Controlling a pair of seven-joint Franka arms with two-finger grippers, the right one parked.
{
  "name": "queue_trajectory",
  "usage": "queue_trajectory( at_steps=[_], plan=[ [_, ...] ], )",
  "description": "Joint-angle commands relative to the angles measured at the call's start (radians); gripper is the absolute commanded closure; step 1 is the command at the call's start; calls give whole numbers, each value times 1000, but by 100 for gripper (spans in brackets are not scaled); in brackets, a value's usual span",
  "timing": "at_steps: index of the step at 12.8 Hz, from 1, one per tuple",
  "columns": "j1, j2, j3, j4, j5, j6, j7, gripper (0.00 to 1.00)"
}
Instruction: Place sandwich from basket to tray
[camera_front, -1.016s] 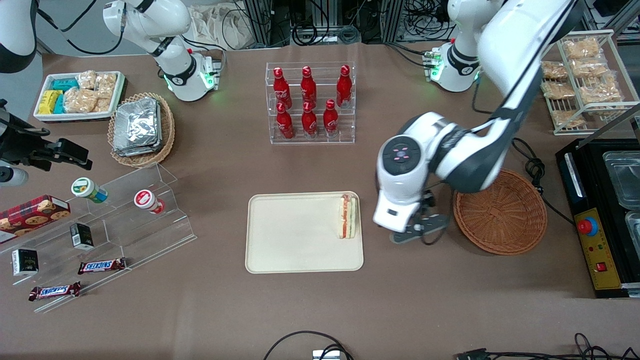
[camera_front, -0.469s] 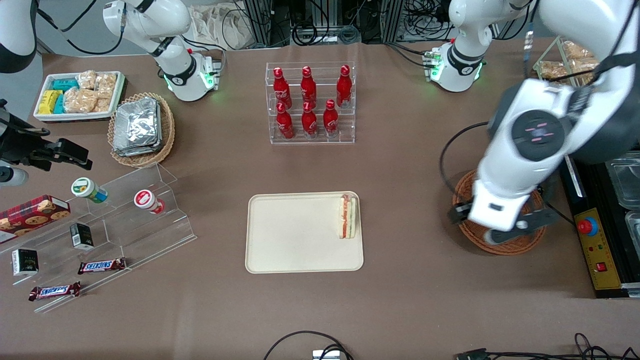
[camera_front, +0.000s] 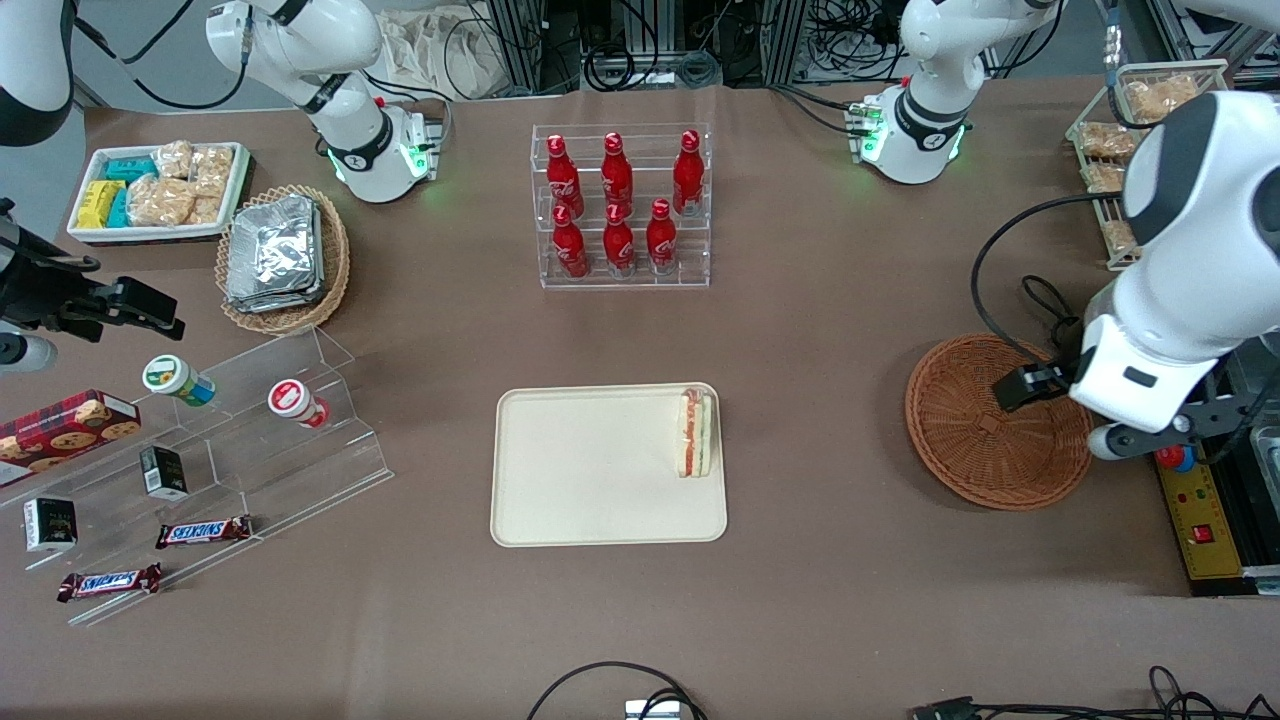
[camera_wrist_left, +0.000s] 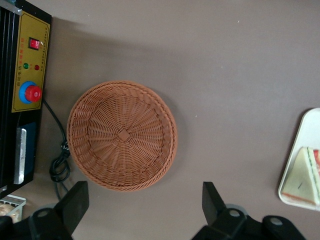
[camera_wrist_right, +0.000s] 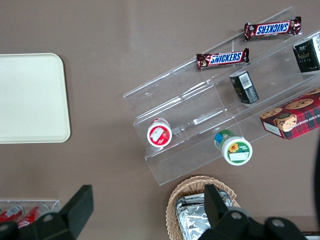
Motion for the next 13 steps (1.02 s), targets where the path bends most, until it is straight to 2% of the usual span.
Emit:
queue_trajectory(
  at_steps=[1,3,8,10,12,13],
  plan=[
    [30,-27,3,25,-45,-41,116,0],
    [15,-65,94,16,-100,-44,208,0],
    [-221,-196,389,-56,-169,-52,411,0],
    [-275,-289,458,-138,-184,-40,443,0],
    [-293,-331,509,-142,-259,-69,446,0],
    [-307,-340,521,-142,-267,-87,445,0]
  ],
)
